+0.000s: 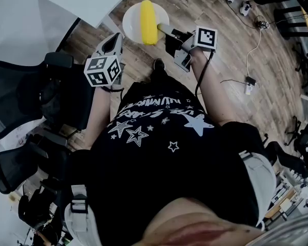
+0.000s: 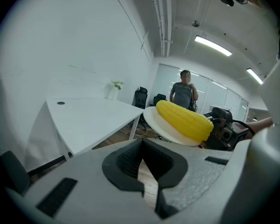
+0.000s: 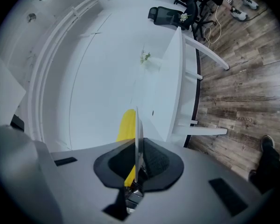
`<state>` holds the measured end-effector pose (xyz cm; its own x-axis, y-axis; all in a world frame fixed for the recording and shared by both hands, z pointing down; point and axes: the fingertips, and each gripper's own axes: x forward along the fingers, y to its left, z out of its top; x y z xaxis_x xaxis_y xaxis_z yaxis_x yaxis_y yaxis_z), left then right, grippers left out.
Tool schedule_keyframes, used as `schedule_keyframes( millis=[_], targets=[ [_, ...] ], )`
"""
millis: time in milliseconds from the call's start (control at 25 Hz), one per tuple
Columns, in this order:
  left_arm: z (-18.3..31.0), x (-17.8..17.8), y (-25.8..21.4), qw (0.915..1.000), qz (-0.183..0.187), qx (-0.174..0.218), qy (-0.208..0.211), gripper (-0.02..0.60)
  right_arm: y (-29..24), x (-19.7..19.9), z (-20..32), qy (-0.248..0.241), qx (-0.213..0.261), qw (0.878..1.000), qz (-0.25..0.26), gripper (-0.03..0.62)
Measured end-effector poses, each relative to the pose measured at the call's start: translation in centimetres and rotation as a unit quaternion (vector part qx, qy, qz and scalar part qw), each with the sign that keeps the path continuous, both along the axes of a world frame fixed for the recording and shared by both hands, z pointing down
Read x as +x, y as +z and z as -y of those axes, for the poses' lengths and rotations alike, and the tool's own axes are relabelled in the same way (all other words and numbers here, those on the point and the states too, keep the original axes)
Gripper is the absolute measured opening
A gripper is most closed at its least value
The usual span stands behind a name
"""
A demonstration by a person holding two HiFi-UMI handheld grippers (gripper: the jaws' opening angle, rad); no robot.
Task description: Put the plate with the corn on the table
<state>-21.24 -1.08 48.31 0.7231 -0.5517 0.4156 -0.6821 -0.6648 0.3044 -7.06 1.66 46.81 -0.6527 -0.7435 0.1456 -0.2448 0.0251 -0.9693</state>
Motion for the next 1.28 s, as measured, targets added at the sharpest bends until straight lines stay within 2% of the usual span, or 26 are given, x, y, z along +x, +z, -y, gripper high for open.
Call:
schedule_keyframes(
  millis=[480, 760, 1280],
  targets=[
    [5.7, 5.4, -0.3, 0.9998, 0.01, 0.01, -0.016, 0.005, 0.1, 6.1, 6.0, -0.008, 0.005, 1.0, 0.01, 0.031],
    [9.5, 10.4, -0.8, 0.9991, 0.014, 0.015, -0.037, 0.005, 0.1, 11.6, 10.2, -0.023, 0.003, 1.0, 0.009, 0.032],
    [10.3, 10.7, -0.8, 0.9989, 0.019, 0.027, -0.032, 0.005, 1.0, 13.0, 10.8, -0.004, 0.01, 1.0, 0.002, 0.032]
  ],
)
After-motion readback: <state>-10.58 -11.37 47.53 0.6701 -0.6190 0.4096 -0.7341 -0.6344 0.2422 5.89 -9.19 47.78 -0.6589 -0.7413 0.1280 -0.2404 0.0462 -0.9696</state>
